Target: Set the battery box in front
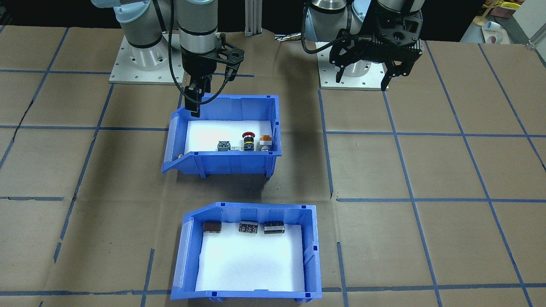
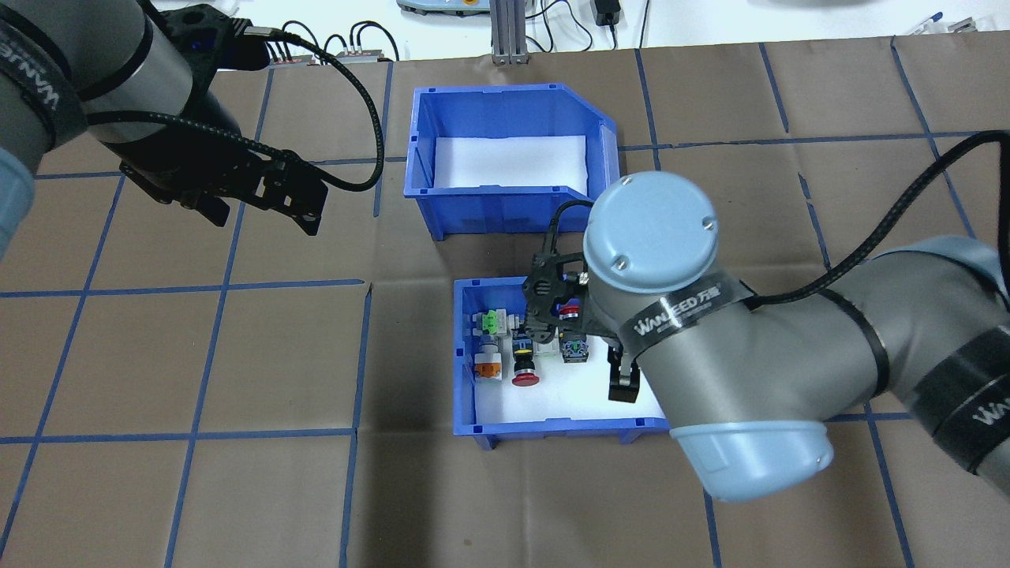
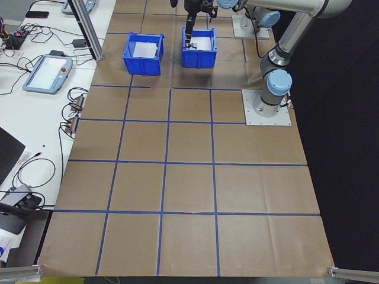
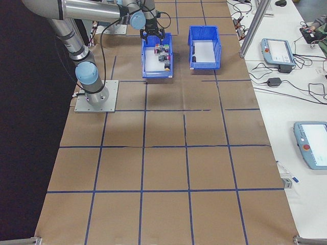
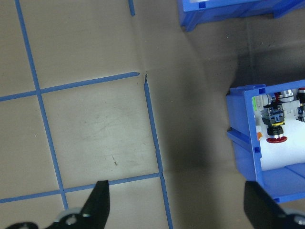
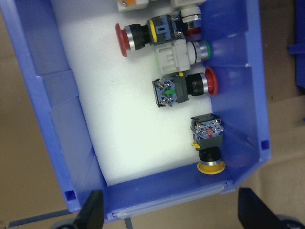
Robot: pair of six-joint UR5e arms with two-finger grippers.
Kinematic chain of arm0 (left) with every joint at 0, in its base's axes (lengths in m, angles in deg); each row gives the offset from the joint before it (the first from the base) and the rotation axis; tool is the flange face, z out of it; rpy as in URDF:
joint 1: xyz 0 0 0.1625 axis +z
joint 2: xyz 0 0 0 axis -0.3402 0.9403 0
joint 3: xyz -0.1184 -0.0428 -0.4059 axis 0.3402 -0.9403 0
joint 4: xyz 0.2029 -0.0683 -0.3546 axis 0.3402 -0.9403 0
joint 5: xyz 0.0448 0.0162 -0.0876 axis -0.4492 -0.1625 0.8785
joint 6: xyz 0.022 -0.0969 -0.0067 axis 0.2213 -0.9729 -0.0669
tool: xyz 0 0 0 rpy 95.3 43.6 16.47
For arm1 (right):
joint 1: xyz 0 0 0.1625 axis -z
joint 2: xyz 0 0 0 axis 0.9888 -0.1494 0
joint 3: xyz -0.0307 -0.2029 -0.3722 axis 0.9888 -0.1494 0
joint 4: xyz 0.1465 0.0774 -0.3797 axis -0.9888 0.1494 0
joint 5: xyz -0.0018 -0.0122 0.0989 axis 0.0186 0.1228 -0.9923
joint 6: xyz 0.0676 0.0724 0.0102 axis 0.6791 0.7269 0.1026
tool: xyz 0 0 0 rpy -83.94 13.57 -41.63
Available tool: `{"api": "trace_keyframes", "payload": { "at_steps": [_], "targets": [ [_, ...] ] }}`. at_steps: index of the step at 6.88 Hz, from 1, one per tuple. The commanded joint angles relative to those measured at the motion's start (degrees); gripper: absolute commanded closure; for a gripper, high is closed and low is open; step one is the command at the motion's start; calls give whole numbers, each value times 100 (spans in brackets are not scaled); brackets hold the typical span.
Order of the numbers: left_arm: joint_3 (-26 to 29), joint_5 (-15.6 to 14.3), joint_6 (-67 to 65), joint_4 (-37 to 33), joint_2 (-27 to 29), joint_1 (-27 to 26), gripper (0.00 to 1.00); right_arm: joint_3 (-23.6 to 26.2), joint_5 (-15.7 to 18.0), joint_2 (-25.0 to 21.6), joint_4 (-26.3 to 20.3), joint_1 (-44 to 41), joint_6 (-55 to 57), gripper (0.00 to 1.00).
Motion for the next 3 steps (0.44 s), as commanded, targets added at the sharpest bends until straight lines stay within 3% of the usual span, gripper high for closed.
{"api": "trace_keyframes", "payload": {
  "at_steps": [1,3],
  "targets": [
    [8,12,-3,-9,-61,9,1,-294,-8,-1,-137,760,15,0],
    [8,-14,-56,0,-148,9,1,-706,-16,43,-408,1419,346,0]
  ]
}}
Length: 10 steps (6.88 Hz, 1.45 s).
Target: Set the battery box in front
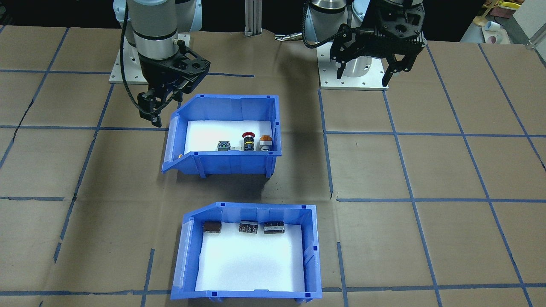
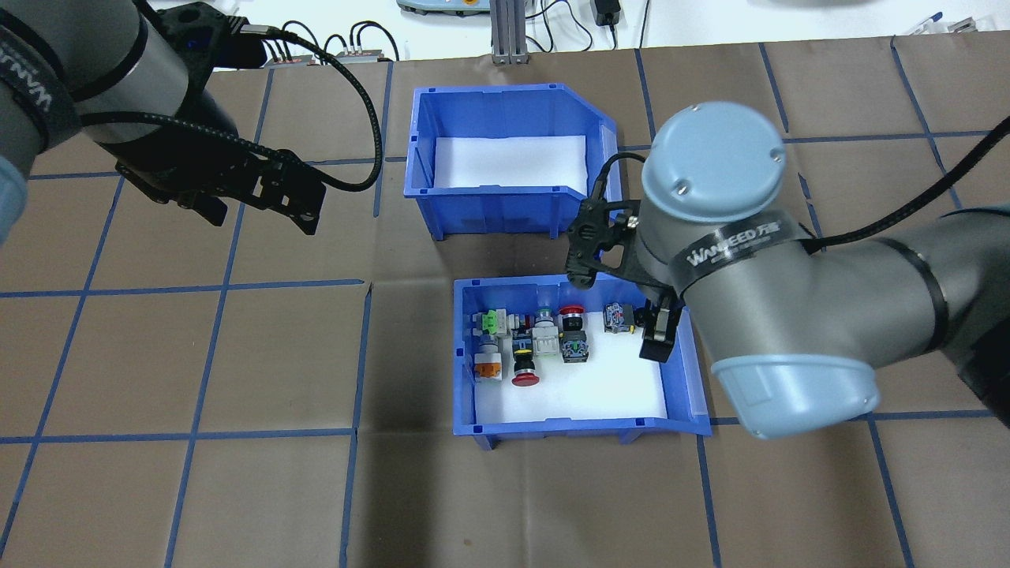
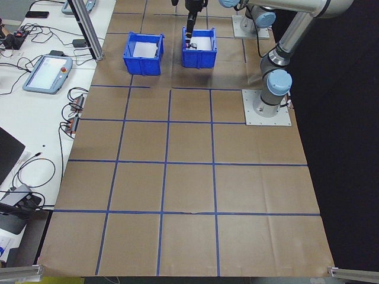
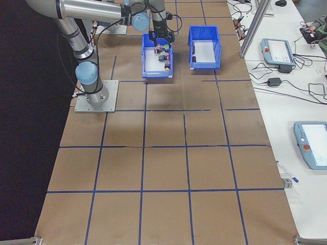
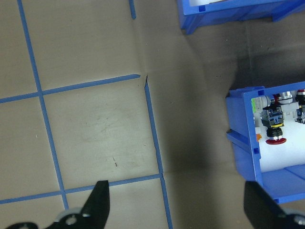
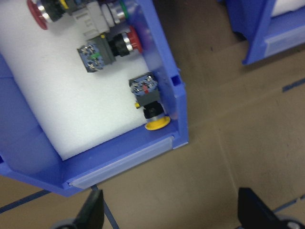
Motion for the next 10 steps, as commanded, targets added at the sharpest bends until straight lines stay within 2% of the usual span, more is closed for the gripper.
{"api": "trace_keyframes", "payload": {
  "at_steps": [1,3,4,6,8,9,10],
  "targets": [
    [1,-11,-17,-3,-51,-7,1,-455,5,223,-181,516,1294,0],
    [-8,-20,53,-12,-60,1,1,-1069,5,811,-234,570,2618,0],
    [-8,-2,53,6,-51,1,1,-1325,6,892,-251,596,3302,0],
    [-8,7,45,6,-43,-8,1,-1555,-12,893,-680,815,4909,0],
    [1,-11,53,6,-43,-8,1,-1573,-712,771,-1102,1062,6035,0],
    [1,-2,45,6,-43,-8,1,-1556,-654,640,-1147,1036,6225,0],
    [10,7,45,6,-34,-8,1,-1538,-393,482,-1157,1027,6227,0]
  ]
}}
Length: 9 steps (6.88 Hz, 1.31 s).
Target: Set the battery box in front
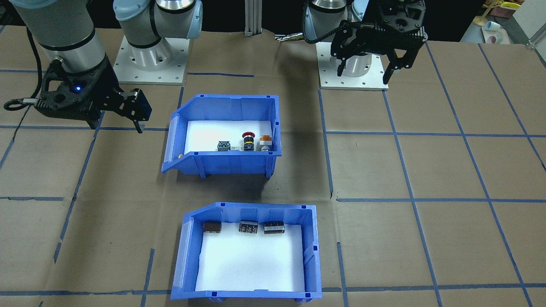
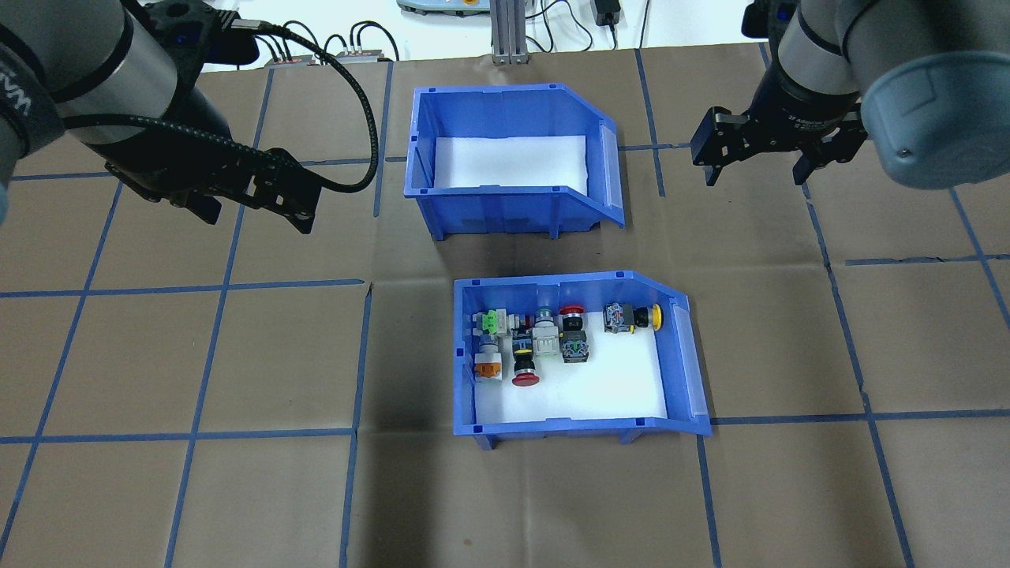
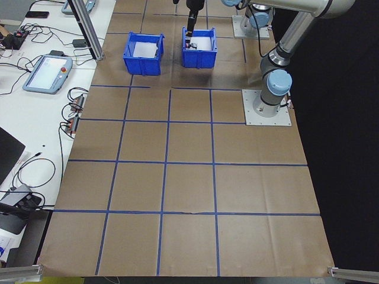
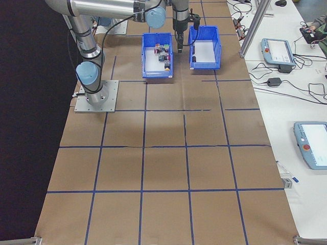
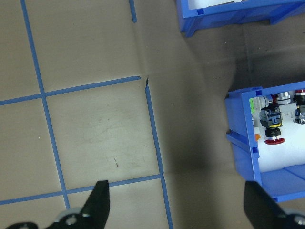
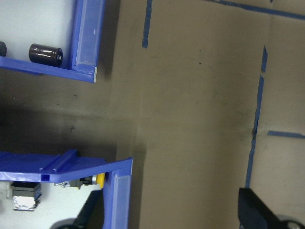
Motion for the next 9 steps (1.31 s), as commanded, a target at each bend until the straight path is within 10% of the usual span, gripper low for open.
{"api": "trace_keyframes", "payload": {
  "at_steps": [1,9],
  "targets": [
    [-2,8,-2,0,6,0,1,41,163,-282,-59,-27,225,0],
    [-11,8,-20,0,24,0,1,68,-101,-196,-42,-273,182,0]
  ]
}}
